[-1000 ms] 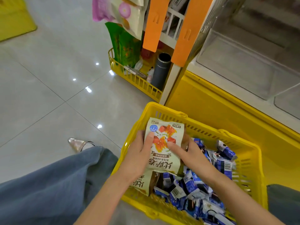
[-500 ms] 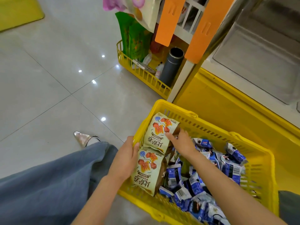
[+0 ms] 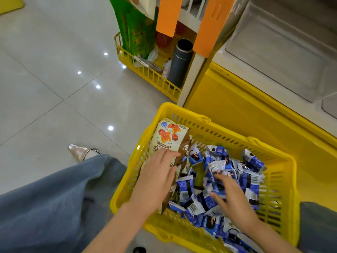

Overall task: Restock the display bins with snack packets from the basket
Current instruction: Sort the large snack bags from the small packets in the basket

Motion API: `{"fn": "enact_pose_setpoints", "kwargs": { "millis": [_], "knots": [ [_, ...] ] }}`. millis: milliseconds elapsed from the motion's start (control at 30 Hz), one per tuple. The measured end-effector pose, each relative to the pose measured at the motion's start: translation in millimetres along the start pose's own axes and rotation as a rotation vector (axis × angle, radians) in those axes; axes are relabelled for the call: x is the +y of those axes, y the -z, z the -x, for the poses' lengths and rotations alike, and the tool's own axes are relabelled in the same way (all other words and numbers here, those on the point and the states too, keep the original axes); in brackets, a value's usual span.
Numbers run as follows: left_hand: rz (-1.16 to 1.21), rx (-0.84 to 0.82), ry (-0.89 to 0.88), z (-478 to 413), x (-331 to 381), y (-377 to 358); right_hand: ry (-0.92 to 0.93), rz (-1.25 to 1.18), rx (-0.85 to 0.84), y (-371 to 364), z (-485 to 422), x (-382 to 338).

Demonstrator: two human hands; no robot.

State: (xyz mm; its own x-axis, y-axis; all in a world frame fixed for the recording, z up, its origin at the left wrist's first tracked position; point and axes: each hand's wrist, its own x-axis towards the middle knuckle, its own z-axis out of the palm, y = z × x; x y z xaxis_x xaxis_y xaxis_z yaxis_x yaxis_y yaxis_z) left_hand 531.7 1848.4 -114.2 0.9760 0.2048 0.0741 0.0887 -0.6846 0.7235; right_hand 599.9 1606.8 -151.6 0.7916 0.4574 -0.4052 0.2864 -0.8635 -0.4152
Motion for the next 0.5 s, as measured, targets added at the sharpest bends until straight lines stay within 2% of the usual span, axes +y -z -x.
{"fn": "enact_pose_setpoints", "kwargs": {
  "millis": [67,133,267,333,400,500],
  "knots": [
    [0.075,-0.206,-0.017,0.3,11.6,-28.4,-0.045,0.028,0.067,3.4,5.1,17.0],
    [0.098,-0.38,0.063,-4.0,13.8,-61.9,-0.061,0.07,0.143,6.2,4.3,28.7],
    [-0.007,-0.794,0.21,-13.8,10.0,-121.8,-0.169,0.093,0.243,6.3,-3.5,46.0],
    [-0.027,-0.94,0.242,-11.8,8.4,-141.9,-0.208,0.053,0.251,7.1,-10.8,55.0],
    [0.008,-0.973,0.272,-7.7,6.7,-157.3,-0.228,0.028,0.248,11.1,-20.5,62.8],
    [0.109,-0.908,0.391,-4.8,6.9,-173.5,-0.187,-0.033,0.196,20.8,-32.2,68.1]
  ]
}}
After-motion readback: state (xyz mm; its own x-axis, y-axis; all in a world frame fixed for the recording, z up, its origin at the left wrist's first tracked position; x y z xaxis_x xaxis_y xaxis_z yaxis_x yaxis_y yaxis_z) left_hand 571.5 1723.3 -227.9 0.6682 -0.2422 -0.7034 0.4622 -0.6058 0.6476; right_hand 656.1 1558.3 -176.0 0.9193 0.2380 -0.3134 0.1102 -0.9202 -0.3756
